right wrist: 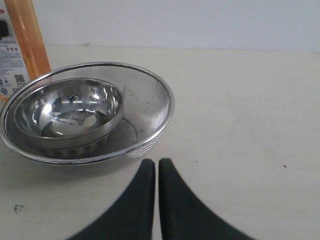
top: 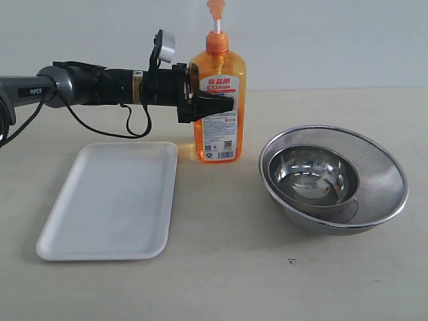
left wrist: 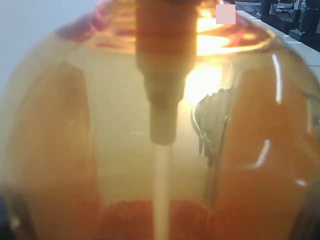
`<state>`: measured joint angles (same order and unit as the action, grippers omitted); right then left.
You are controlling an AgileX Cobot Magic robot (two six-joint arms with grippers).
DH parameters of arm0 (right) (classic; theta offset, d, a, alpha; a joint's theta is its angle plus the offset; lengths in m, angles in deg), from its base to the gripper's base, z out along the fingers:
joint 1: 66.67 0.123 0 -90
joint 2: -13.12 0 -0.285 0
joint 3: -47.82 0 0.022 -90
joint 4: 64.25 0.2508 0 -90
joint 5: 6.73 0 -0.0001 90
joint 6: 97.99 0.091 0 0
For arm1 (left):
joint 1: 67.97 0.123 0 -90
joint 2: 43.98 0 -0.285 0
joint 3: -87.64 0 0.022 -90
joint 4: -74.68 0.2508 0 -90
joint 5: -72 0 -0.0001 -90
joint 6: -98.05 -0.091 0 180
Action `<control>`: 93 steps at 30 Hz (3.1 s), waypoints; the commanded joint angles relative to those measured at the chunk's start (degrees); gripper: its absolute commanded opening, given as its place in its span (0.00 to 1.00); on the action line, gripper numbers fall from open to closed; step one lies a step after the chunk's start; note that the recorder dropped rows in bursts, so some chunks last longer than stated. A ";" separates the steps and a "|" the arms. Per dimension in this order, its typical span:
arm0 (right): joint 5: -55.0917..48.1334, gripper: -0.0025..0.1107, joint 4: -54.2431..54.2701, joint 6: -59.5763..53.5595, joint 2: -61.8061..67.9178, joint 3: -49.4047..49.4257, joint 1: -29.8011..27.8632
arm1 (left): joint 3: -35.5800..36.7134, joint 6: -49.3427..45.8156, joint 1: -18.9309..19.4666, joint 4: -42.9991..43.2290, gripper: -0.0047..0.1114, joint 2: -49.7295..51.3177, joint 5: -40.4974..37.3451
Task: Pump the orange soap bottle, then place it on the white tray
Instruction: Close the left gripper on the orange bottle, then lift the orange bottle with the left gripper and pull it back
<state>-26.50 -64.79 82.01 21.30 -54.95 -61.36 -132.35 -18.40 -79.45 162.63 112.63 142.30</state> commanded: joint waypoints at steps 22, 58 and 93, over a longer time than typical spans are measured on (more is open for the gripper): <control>0.66 0.02 -0.03 -0.38 -0.39 -0.01 -0.15 | -0.46 7.24 0.58 5.70 0.08 -0.16 -0.34; 0.67 0.02 -0.03 -0.39 -0.39 -0.01 -0.15 | 11.21 4.02 1.74 7.49 0.08 -13.02 -0.34; 0.67 0.02 -0.03 -0.39 -0.39 -0.01 -0.15 | 43.57 -11.26 1.63 -11.55 0.08 -35.41 -0.53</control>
<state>-26.50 -64.79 82.01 21.30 -54.95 -61.36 -91.06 -27.64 -77.81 158.47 80.64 139.31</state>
